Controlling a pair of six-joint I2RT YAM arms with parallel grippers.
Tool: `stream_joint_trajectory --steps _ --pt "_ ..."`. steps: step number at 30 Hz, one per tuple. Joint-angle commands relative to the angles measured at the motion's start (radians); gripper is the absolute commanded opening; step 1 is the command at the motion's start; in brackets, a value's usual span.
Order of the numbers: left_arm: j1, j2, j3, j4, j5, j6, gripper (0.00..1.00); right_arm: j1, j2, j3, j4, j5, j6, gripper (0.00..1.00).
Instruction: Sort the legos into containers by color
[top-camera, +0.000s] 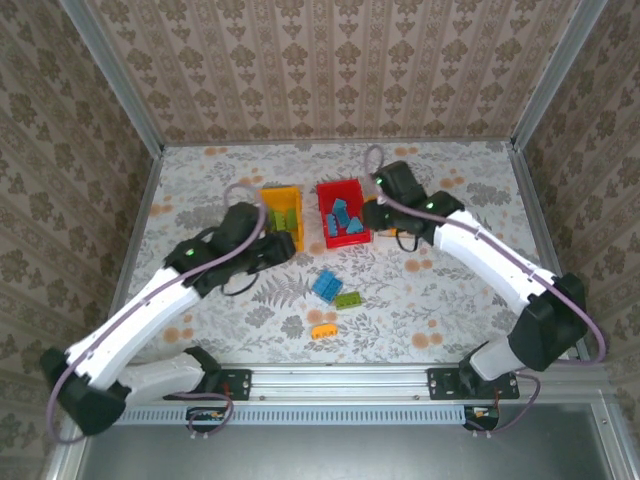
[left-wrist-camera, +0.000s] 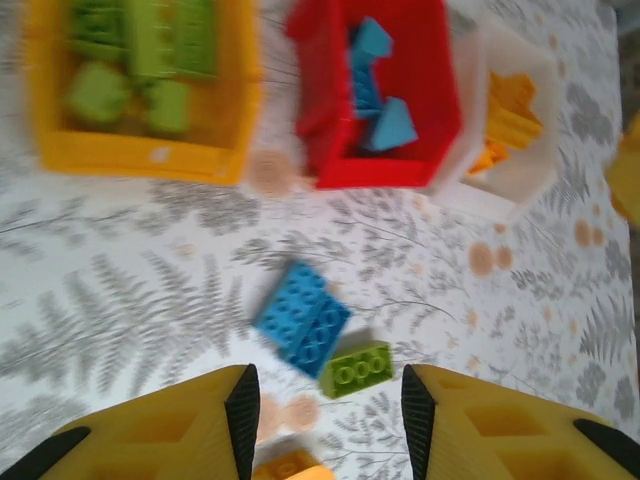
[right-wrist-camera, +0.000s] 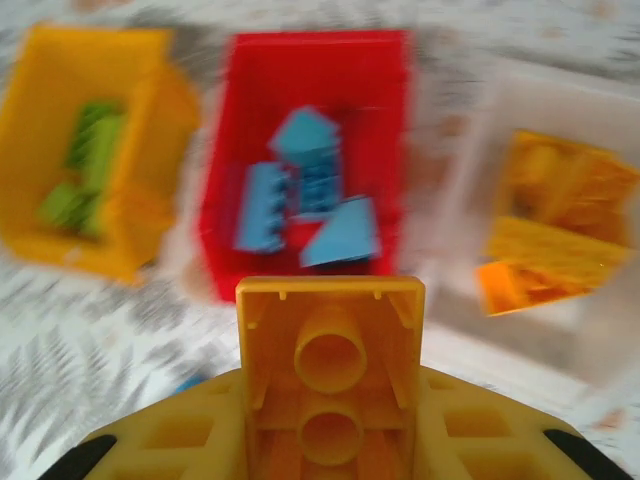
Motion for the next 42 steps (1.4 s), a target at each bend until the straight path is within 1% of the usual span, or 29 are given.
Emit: stream_joint_trajectory --steps 1,4,7,10,13,17,19,22,27,30,32,35,38,40,42 --pt "-0.083 0.122 0.12 0.13 -0.057 0.081 0.46 -0.107 0.129 0.072 -0.071 -0.095 0.072 0.27" --pt "-0.129 0.23 0.202 0.164 -0.068 0.108 0.46 -0.165 0.238 0.165 -0.093 -0.103 0.086 0.27" --pt "-0.166 0.308 0.278 0.161 -0.093 0.148 0.47 -0.204 0.349 0.26 -0.134 -0.108 0.104 0.29" --pt "-0.188 0.36 0.317 0.16 -0.098 0.168 0.47 -0.229 0.425 0.315 -0.145 -0.116 0.115 0.3" --pt "-0.201 0.384 0.32 0.154 -0.095 0.171 0.48 -0.243 0.478 0.368 -0.162 -0.132 0.113 0.33" --pt "-0.206 0.395 0.305 0.115 -0.112 0.169 0.5 -0.245 0.509 0.412 -0.187 -0.136 0.103 0.42" --pt "-0.206 0.393 0.29 0.098 -0.117 0.165 0.51 -0.244 0.511 0.413 -0.189 -0.136 0.1 0.5" --pt "-0.205 0.385 0.266 0.069 -0.128 0.16 0.53 -0.245 0.488 0.404 -0.186 -0.129 0.098 0.55" --pt "-0.202 0.356 0.21 0.021 -0.154 0.183 0.56 -0.237 0.392 0.386 -0.172 -0.11 0.083 0.56" --pt "-0.185 0.335 0.163 -0.032 -0.152 0.19 0.6 -0.206 0.269 0.348 -0.141 -0.076 0.05 0.56" --pt "-0.161 0.316 0.112 -0.045 -0.129 0.173 0.63 -0.176 0.181 0.28 -0.107 -0.053 0.03 0.56" --pt "-0.127 0.304 0.038 -0.049 -0.084 0.115 0.64 -0.123 0.009 0.134 -0.039 -0.05 0.017 0.56" --pt "-0.134 0.32 0.004 -0.023 -0.061 0.061 0.63 -0.045 -0.166 -0.066 0.037 -0.08 0.017 0.59" --pt "-0.17 0.349 0.007 0.019 -0.037 0.082 0.63 0.02 -0.277 -0.197 0.053 -0.084 0.029 0.6" --pt "-0.216 0.389 0.044 0.043 -0.023 0.176 0.63 0.062 -0.376 -0.295 0.043 -0.094 0.065 0.6"
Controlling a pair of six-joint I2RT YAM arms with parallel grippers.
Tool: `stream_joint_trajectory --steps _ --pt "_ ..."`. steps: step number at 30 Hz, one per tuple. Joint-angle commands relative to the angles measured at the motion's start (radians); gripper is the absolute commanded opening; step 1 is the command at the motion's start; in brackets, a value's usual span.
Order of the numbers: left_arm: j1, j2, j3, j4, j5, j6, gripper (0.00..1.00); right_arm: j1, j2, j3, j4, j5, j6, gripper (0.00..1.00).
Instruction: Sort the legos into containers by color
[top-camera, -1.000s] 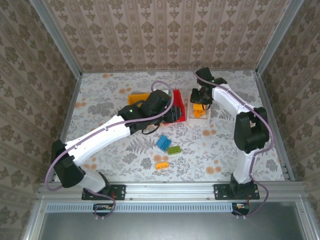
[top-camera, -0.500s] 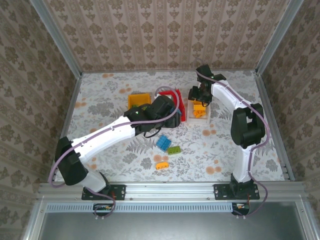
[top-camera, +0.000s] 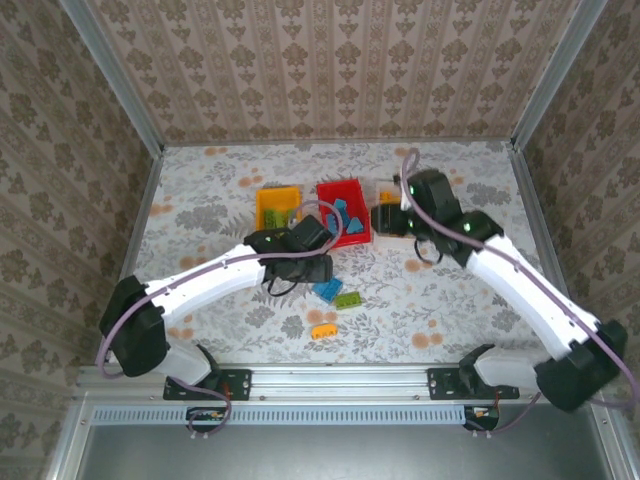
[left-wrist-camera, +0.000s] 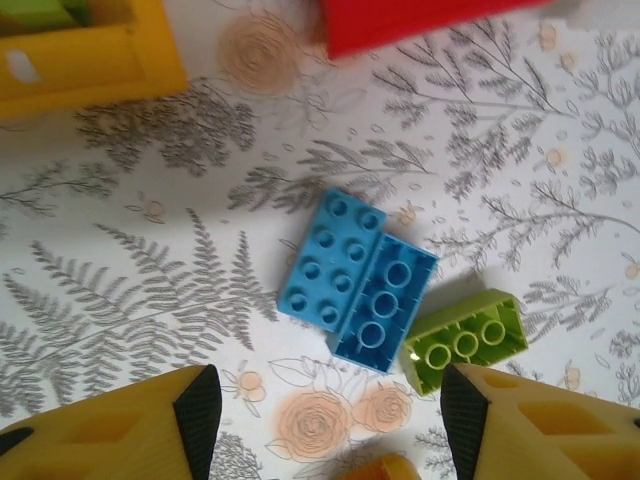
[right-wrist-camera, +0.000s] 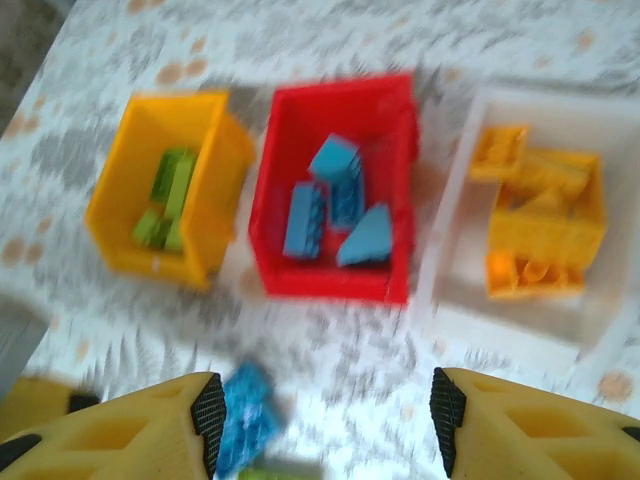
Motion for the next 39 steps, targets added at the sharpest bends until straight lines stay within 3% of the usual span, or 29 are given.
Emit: stream_joint_trajectory --steps 1,6,10,16,33,39 --pt "-0.076 0.066 0.062 0.052 0.067 0.142 0.62 0.048 -0.125 -0.162 0.003 -0.026 0.051 0.6" --pt "-0.132 0.213 0.216 -0.052 0.032 0.527 0.62 0.052 -0.467 -0.306 -0.023 -0.073 0.164 0.66" --pt "-0.135 0.293 0.271 -0.061 0.026 0.765 0.62 0.051 -0.615 -0.301 -0.071 -0.084 0.221 0.68" --pt "-0.144 0.414 0.343 -0.108 0.035 0.942 0.63 0.05 -0.702 -0.227 -0.112 -0.047 0.283 0.73" --pt "-0.171 0.573 0.385 -0.131 0.081 0.968 0.64 0.05 -0.659 -0.183 -0.137 -0.044 0.289 0.73" --pt "-0.172 0.624 0.392 -0.112 0.054 0.953 0.58 0.05 -0.655 -0.187 -0.134 -0.049 0.292 0.73"
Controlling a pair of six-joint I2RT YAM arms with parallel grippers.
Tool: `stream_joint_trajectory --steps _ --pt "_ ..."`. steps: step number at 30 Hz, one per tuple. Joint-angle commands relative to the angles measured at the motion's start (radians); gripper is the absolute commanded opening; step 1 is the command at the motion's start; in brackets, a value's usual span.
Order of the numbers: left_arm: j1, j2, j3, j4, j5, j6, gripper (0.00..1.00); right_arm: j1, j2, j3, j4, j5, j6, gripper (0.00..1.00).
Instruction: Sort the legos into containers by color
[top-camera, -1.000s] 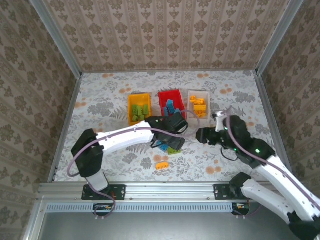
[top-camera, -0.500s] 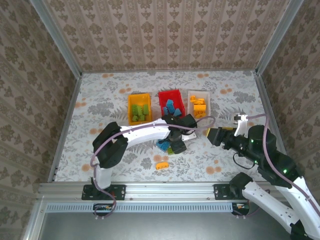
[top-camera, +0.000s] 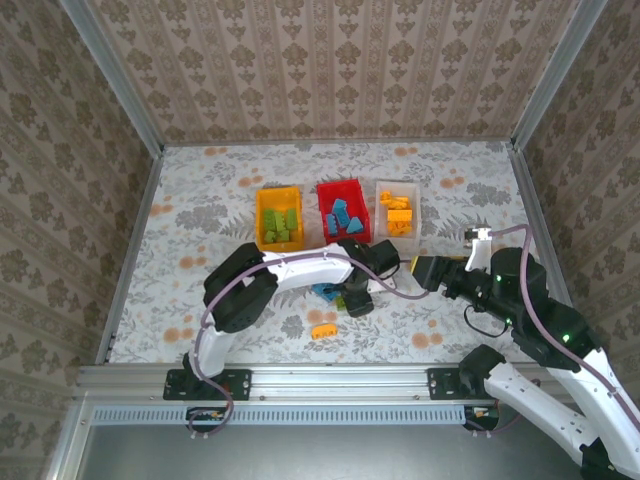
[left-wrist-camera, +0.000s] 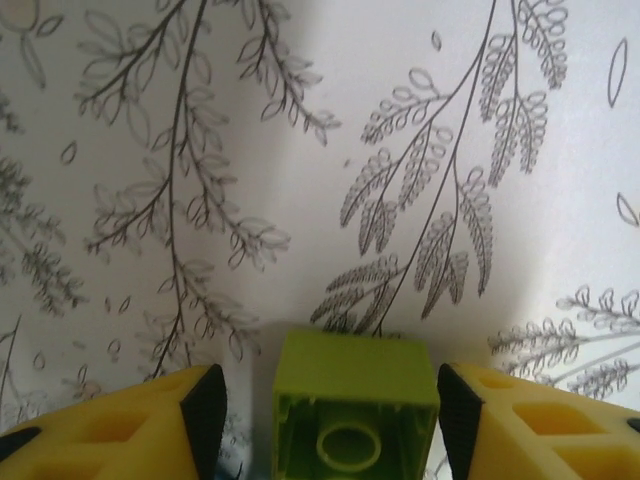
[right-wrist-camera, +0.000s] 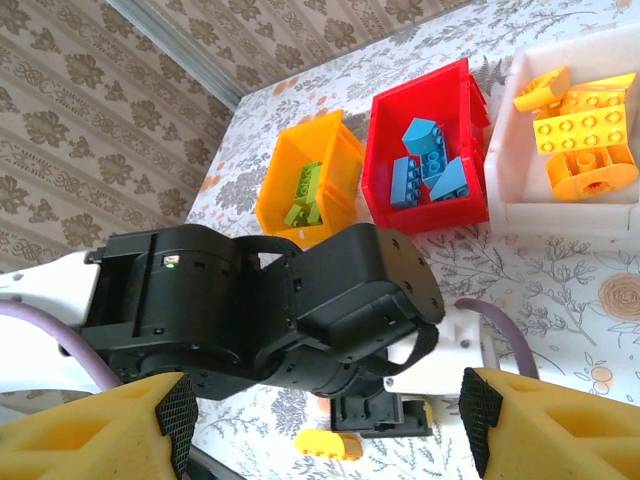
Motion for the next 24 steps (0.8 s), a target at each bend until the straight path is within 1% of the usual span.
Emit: stream_joint_trajectory --steps 1,2,3,4,9,12,17,20,24 --pt "-0.004 0.031 0.009 0.003 -0.01 0.006 0.55 0.0 0.001 0.016 0.014 0.01 0.013 0.73" --pt "-0.003 0.029 0.006 0.008 -0.011 0.001 0.51 0.0 0.001 0.016 0.013 0.011 0.013 0.73" --pt "-0.003 0.025 0.0 0.017 -0.008 -0.002 0.43 0.0 0.001 0.015 0.011 0.012 0.013 0.73" --pt "-0.004 0.018 -0.005 0.027 -0.007 -0.007 0.37 0.0 0.001 0.013 0.011 0.012 0.013 0.73" --pt "-0.011 -0.033 -0.026 0.07 -0.026 -0.026 0.26 0.0 0.008 0.009 0.019 0.013 0.011 0.72" --pt "-0.011 -0.077 -0.033 0.089 -0.041 -0.048 0.22 0.0 0.013 0.012 0.02 0.009 0.009 0.72" --pt "0.007 -0.18 -0.038 0.098 -0.084 -0.101 0.2 0.0 0.027 0.03 0.006 0.007 -0.011 0.71" --pt "0.069 -0.285 -0.061 0.106 -0.08 -0.175 0.2 0.0 0.05 0.046 0.008 -0.025 -0.036 0.71" --pt "0.218 -0.433 -0.114 0.112 -0.053 -0.304 0.2 0.002 0.146 0.069 0.062 -0.135 -0.074 0.71"
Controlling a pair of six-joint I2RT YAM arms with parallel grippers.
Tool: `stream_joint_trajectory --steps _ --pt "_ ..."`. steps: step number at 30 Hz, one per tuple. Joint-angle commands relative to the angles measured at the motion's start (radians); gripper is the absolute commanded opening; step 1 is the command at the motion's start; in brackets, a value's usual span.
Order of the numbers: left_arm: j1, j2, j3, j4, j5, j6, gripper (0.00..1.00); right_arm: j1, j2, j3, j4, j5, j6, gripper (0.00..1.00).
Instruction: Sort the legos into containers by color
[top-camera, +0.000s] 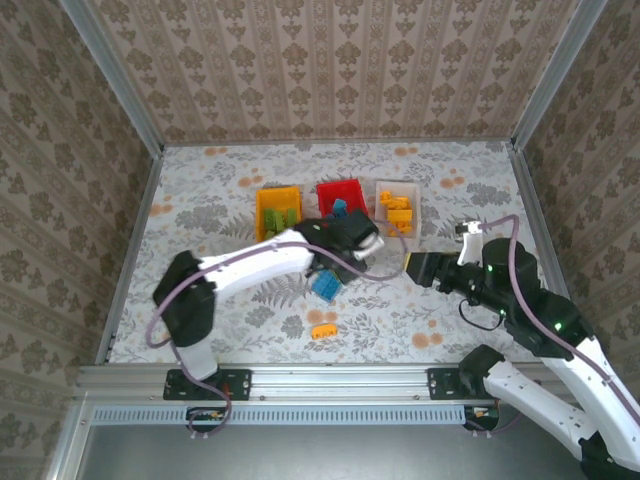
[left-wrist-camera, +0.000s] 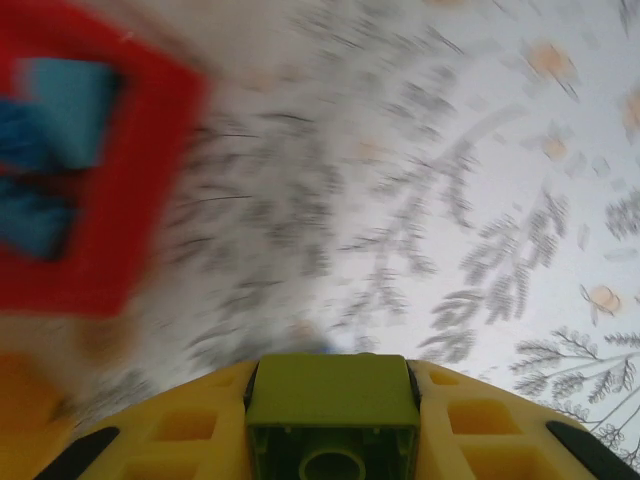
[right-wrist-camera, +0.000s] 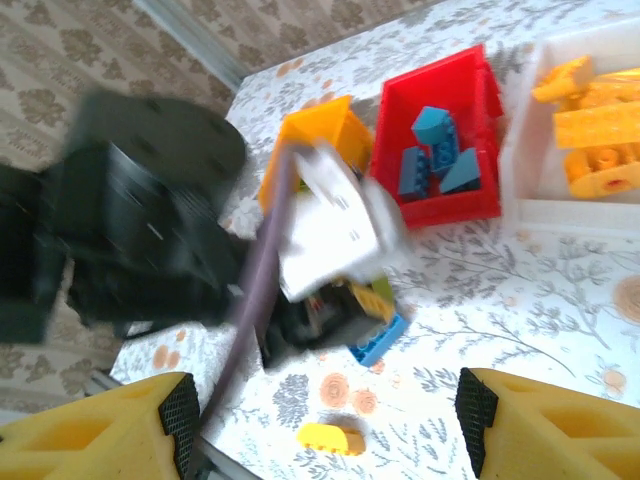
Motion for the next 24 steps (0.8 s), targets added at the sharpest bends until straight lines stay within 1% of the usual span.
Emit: stream_joint_trajectory --steps 1,3,6,9,12,13,19,24 --pt "0.144 -0.123 -0.046 0.002 0.015 -0.156 0.21 0.004 0.096 0.039 0.065 -0.123 -0.052 0.71" --pt "0.237 -0.179 -0.072 0.014 0.041 -0.208 0.2 0.023 0.18 0.055 0.099 -0.154 -0.067 0.71" --pt "0.376 -0.214 -0.084 0.023 0.091 -0.264 0.21 0.096 0.316 0.094 0.143 -0.108 -0.099 0.7" --pt "0.476 -0.179 -0.049 0.018 0.132 -0.306 0.21 0.164 0.451 0.141 0.224 -0.066 -0.097 0.69" --pt "0.543 -0.115 -0.019 0.044 0.178 -0.355 0.21 0.207 0.563 0.177 0.305 -0.035 -0.077 0.69" --pt "0.583 -0.091 -0.011 0.062 0.205 -0.368 0.21 0.219 0.601 0.191 0.322 -0.022 -0.07 0.69" --pt "0.662 0.067 0.066 0.103 0.288 -0.439 0.21 0.283 0.787 0.277 0.352 0.03 -0.071 0.68" --pt "0.677 0.153 0.097 0.149 0.343 -0.473 0.24 0.309 0.815 0.259 0.374 0.041 -0.057 0.68"
